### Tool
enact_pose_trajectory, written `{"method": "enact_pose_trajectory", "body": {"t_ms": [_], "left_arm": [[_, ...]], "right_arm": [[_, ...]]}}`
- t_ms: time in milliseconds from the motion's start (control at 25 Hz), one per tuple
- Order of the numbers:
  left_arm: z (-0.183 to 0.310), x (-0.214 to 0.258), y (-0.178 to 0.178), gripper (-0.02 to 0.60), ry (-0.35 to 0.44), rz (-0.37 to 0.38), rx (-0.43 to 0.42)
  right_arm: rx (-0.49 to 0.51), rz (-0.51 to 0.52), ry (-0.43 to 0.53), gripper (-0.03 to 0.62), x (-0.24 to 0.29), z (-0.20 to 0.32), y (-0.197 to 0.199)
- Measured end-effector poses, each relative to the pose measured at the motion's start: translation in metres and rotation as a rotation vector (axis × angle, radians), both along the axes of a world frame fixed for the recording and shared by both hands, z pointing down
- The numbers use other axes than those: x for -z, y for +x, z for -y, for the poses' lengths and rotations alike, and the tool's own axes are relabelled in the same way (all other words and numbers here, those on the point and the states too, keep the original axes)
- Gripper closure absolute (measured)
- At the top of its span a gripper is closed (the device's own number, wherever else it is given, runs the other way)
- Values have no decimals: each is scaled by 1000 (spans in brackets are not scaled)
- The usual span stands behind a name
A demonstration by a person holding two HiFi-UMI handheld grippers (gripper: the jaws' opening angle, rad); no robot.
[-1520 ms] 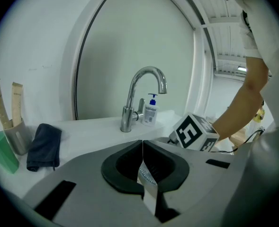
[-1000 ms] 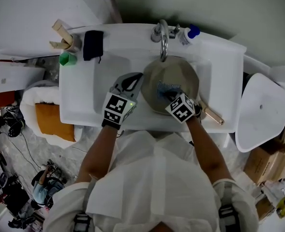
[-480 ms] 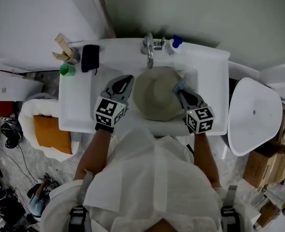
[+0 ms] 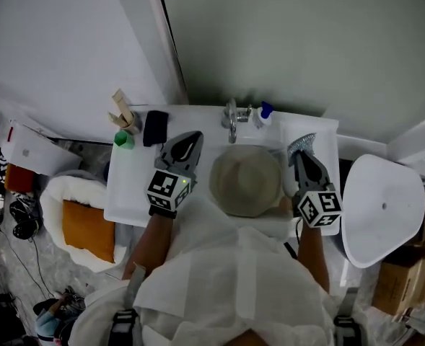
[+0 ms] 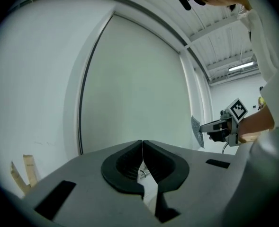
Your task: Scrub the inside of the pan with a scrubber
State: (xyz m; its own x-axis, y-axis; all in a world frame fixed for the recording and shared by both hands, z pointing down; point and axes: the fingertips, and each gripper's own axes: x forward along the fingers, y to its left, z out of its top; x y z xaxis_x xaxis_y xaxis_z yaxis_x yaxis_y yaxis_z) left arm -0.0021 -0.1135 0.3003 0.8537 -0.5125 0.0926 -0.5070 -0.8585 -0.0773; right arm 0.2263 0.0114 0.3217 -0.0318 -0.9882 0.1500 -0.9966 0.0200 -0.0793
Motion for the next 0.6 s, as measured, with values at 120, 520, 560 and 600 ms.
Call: {"method": "enact_pose_trajectory", "body": {"t_ms": [120, 520, 560, 600], "left_arm": [[4, 15, -9, 565, 28, -16, 27], [12, 32, -26, 565, 47, -39, 78], [12, 32, -27, 565, 46, -38, 79], [12, 32, -27, 565, 45, -37, 78]], "right_arm": [[-21, -23, 59, 580, 24, -2, 6], [-45, -47, 128, 580, 52, 4, 16], [-48, -49, 130, 580, 53, 4, 16], [-50, -49, 130, 580, 54, 5, 16]]}}
